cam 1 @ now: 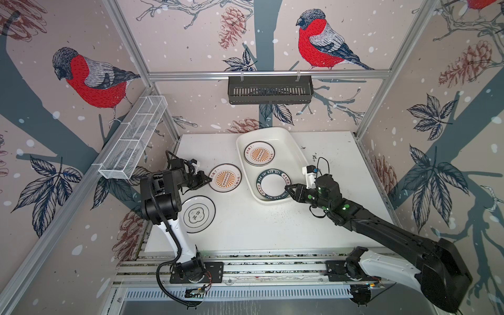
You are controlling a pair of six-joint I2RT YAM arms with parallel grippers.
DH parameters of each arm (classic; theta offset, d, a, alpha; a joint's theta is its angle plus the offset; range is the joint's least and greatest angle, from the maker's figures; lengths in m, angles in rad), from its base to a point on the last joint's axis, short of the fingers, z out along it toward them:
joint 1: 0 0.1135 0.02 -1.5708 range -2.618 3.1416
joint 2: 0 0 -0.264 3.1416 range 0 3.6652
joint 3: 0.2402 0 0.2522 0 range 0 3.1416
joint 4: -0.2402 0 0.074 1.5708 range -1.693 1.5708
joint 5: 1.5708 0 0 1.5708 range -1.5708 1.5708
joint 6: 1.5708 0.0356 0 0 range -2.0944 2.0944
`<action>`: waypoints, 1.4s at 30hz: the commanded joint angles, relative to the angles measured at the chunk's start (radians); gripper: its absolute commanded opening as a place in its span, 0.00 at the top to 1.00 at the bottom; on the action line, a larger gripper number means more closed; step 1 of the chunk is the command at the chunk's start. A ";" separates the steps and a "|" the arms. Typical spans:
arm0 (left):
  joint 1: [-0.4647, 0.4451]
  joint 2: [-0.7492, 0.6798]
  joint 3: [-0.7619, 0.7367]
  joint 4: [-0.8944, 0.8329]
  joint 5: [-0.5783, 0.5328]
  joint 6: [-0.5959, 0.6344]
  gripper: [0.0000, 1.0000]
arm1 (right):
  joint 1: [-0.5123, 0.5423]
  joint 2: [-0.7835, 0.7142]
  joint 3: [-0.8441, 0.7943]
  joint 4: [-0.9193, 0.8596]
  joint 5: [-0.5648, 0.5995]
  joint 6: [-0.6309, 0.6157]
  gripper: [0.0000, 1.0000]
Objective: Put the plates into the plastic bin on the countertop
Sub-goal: 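Grip the sunburst plate's edge with the left gripper and tilt it upright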
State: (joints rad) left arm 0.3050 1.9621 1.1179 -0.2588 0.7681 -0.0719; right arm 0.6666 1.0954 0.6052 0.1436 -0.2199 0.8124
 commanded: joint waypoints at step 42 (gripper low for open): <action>0.029 -0.326 0.013 -0.112 -0.032 -0.007 1.00 | -0.001 0.017 0.011 0.088 -0.019 0.008 0.64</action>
State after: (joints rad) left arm 0.3328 1.6627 1.1263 -0.3668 0.7341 -0.0738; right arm 0.6659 1.1019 0.6048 0.1875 -0.2314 0.8158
